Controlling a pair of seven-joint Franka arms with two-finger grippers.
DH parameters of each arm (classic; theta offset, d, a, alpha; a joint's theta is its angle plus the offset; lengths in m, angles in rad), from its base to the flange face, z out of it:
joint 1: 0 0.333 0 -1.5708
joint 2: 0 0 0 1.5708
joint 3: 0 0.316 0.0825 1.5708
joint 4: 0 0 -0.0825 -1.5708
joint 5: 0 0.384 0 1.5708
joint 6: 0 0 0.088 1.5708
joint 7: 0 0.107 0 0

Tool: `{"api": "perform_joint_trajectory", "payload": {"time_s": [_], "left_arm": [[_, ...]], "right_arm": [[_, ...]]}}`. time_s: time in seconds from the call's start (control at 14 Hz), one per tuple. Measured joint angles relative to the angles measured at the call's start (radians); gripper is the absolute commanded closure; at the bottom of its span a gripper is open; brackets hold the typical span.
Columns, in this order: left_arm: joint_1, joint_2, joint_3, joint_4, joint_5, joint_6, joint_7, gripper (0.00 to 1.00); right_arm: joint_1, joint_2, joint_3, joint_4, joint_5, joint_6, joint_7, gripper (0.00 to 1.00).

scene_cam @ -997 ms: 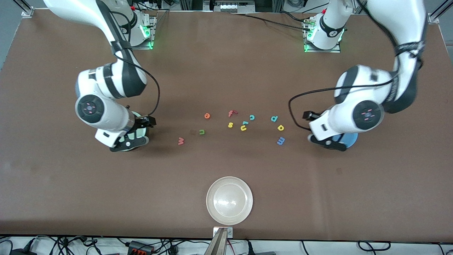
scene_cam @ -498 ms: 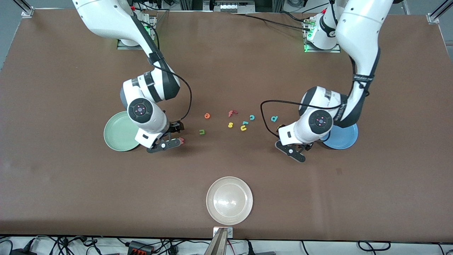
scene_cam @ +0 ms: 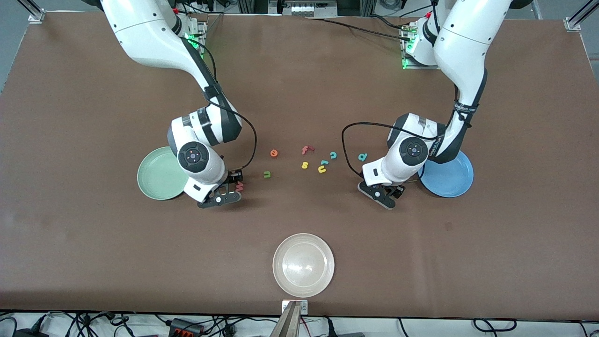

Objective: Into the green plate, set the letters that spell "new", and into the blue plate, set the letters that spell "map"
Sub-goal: 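Grasp the pink m with the right gripper while the left gripper grasps the blue e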

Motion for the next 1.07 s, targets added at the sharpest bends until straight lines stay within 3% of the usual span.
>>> {"api": "perform_joint_trajectory", "payload": {"time_s": [0.21, 0.5, 0.85, 1.07], "left_arm": [[-0.001, 0.009, 0.000, 0.000, 0.000, 0.014, 0.016, 0.53], [-0.006, 0.012, 0.000, 0.000, 0.001, 0.021, 0.063, 0.81], [-0.001, 0.002, 0.004, 0.010, 0.001, -0.007, 0.113, 0.84], [0.024, -0.075, 0.023, 0.039, 0.001, -0.198, 0.113, 0.84]], "right_arm": [[0.001, 0.034, 0.001, 0.009, 0.000, 0.039, 0.015, 0.32], [0.032, 0.069, 0.004, 0.058, 0.000, 0.045, 0.109, 0.39], [0.037, 0.086, 0.003, 0.065, 0.001, 0.045, 0.127, 0.42], [0.036, 0.096, 0.002, 0.069, 0.013, 0.045, 0.128, 0.50]]}}
